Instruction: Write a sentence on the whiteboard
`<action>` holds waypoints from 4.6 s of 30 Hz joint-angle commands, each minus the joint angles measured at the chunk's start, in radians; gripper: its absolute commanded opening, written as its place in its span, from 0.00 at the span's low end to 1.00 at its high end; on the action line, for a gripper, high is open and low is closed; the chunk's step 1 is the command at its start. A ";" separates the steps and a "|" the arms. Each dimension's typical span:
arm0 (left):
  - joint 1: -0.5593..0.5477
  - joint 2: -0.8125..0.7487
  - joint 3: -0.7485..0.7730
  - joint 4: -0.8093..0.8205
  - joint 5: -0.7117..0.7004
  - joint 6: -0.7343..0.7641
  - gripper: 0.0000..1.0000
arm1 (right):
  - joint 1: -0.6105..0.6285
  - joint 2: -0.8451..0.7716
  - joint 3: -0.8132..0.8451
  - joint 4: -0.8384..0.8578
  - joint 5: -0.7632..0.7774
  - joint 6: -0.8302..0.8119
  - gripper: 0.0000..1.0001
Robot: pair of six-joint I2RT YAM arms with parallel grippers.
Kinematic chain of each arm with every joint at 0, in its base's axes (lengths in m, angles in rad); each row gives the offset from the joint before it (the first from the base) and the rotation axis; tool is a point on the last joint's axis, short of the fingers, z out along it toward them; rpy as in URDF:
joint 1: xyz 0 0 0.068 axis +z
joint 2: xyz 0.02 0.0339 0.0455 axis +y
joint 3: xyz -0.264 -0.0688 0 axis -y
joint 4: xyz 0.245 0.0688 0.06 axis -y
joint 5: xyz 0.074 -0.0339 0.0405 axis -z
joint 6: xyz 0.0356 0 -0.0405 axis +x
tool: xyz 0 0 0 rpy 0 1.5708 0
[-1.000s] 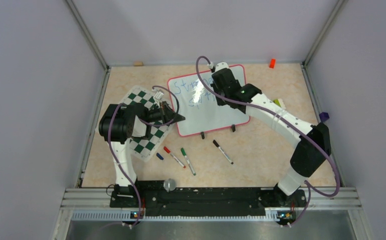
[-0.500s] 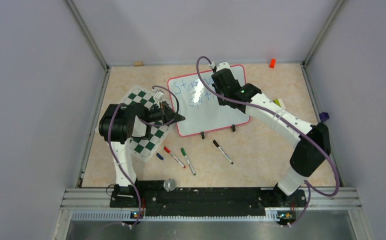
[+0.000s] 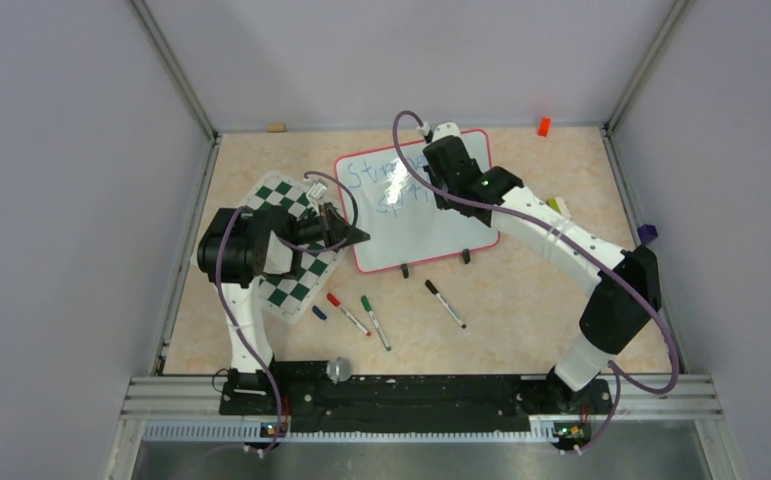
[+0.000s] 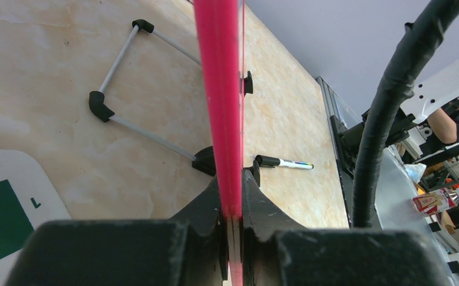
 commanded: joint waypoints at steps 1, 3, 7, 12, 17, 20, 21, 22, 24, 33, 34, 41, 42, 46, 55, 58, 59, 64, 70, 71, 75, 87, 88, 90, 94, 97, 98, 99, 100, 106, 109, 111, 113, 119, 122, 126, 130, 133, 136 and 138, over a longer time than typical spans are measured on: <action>0.031 -0.018 -0.009 0.101 -0.066 0.082 0.00 | -0.008 -0.042 0.048 0.058 -0.014 -0.012 0.00; 0.031 -0.017 -0.007 0.101 -0.067 0.083 0.00 | -0.008 -0.036 0.057 0.058 -0.014 -0.013 0.00; 0.031 -0.017 -0.007 0.101 -0.067 0.082 0.00 | -0.008 -0.022 0.068 0.059 -0.014 -0.017 0.00; 0.030 -0.017 -0.009 0.101 -0.067 0.083 0.00 | -0.008 -0.001 0.094 0.059 -0.014 -0.022 0.00; 0.031 -0.017 -0.009 0.101 -0.066 0.082 0.00 | -0.008 0.014 0.110 0.055 -0.007 -0.026 0.00; 0.030 -0.019 -0.009 0.101 -0.067 0.084 0.00 | -0.008 0.017 0.100 0.046 -0.012 -0.016 0.00; 0.030 -0.019 -0.009 0.101 -0.067 0.083 0.00 | -0.008 0.014 0.095 0.045 -0.014 -0.013 0.00; 0.031 -0.019 -0.009 0.101 -0.066 0.083 0.00 | -0.008 0.011 0.089 0.045 -0.014 -0.010 0.00; 0.030 -0.018 -0.009 0.101 -0.067 0.084 0.00 | -0.008 0.002 0.080 0.046 -0.012 -0.006 0.00; 0.031 -0.019 -0.009 0.101 -0.066 0.083 0.00 | -0.008 -0.007 0.049 0.029 -0.014 0.007 0.00; 0.031 -0.019 -0.008 0.101 -0.067 0.082 0.00 | -0.008 -0.009 0.041 0.028 -0.016 0.013 0.00; 0.030 -0.017 -0.007 0.101 -0.067 0.082 0.00 | -0.008 -0.030 -0.008 0.028 -0.035 0.038 0.00; 0.030 -0.017 -0.006 0.101 -0.066 0.083 0.00 | -0.008 -0.033 -0.013 0.026 -0.038 0.041 0.00; 0.031 -0.016 -0.007 0.101 -0.067 0.083 0.00 | -0.008 -0.045 -0.038 0.023 -0.049 0.059 0.00; 0.031 -0.017 -0.007 0.101 -0.066 0.083 0.00 | -0.008 -0.065 -0.081 0.020 -0.056 0.083 0.00; 0.031 -0.017 -0.007 0.101 -0.066 0.082 0.00 | -0.008 -0.059 -0.072 0.004 -0.035 0.086 0.00; 0.031 -0.017 -0.007 0.101 -0.066 0.082 0.00 | -0.008 -0.055 -0.068 -0.005 -0.029 0.088 0.00; 0.030 -0.017 -0.007 0.101 -0.067 0.083 0.00 | -0.008 -0.043 -0.058 -0.012 -0.008 0.092 0.00; 0.030 -0.017 -0.007 0.101 -0.067 0.082 0.00 | -0.016 -0.019 -0.012 -0.012 0.017 0.084 0.00; 0.030 -0.018 -0.006 0.101 -0.066 0.082 0.00 | -0.018 -0.017 -0.004 -0.012 0.018 0.083 0.00; 0.031 -0.017 -0.007 0.101 -0.067 0.082 0.00 | -0.024 -0.012 0.027 -0.011 0.026 0.077 0.00; 0.031 -0.014 -0.003 0.101 -0.066 0.080 0.00 | 0.032 -0.200 -0.089 -0.033 -0.033 0.156 0.00; 0.031 -0.014 -0.004 0.101 -0.067 0.080 0.00 | 0.048 -0.215 -0.107 -0.024 -0.026 0.159 0.00; 0.030 -0.014 -0.005 0.101 -0.069 0.078 0.00 | 0.085 -0.238 -0.143 0.000 0.001 0.163 0.00; 0.031 -0.013 -0.007 0.101 -0.076 0.071 0.00 | 0.194 -0.235 -0.168 0.016 0.102 0.175 0.00; 0.031 -0.018 -0.017 0.101 -0.093 0.076 0.00 | 0.247 -0.210 -0.164 0.012 0.137 0.185 0.00; 0.031 -0.023 -0.023 0.101 -0.101 0.081 0.00 | 0.260 -0.203 -0.159 0.009 0.138 0.191 0.00; 0.031 -0.028 -0.029 0.100 -0.108 0.086 0.00 | 0.272 -0.198 -0.156 0.011 0.136 0.192 0.00; 0.031 -0.027 -0.030 0.101 -0.111 0.086 0.00 | 0.282 -0.192 -0.153 0.013 0.135 0.192 0.00; 0.032 -0.020 -0.022 0.101 -0.113 0.069 0.00 | 0.327 -0.151 -0.122 0.023 0.127 0.171 0.00; 0.032 -0.022 -0.025 0.101 -0.118 0.067 0.00 | 0.345 -0.132 -0.109 0.031 0.121 0.159 0.00; 0.032 -0.021 -0.025 0.101 -0.119 0.066 0.00 | 0.351 -0.118 -0.102 0.036 0.113 0.152 0.00; 0.032 -0.023 -0.025 0.101 -0.120 0.064 0.00 | 0.356 -0.104 -0.095 0.040 0.103 0.143 0.00; 0.032 -0.020 -0.025 0.101 -0.124 0.059 0.00 | 0.376 -0.073 -0.073 0.040 0.098 0.128 0.00; 0.033 -0.023 -0.032 0.101 -0.121 0.077 0.00 | 0.390 -0.061 -0.069 0.038 0.105 0.128 0.00; 0.035 -0.019 -0.031 0.101 -0.126 0.074 0.00 | 0.398 -0.053 -0.066 0.033 0.121 0.145 0.00; 0.035 -0.017 -0.030 0.101 -0.124 0.068 0.00 | 0.398 -0.043 -0.062 0.042 0.103 0.147 0.00; 0.035 -0.014 -0.029 0.101 -0.123 0.066 0.00 | 0.399 -0.032 -0.062 0.072 0.068 0.123 0.00; 0.035 -0.017 -0.032 0.101 -0.122 0.066 0.00 | 0.399 -0.010 -0.050 0.066 0.090 0.117 0.00; 0.035 -0.017 -0.032 0.101 -0.121 0.066 0.00 | 0.399 0.013 -0.034 0.054 0.116 0.119 0.00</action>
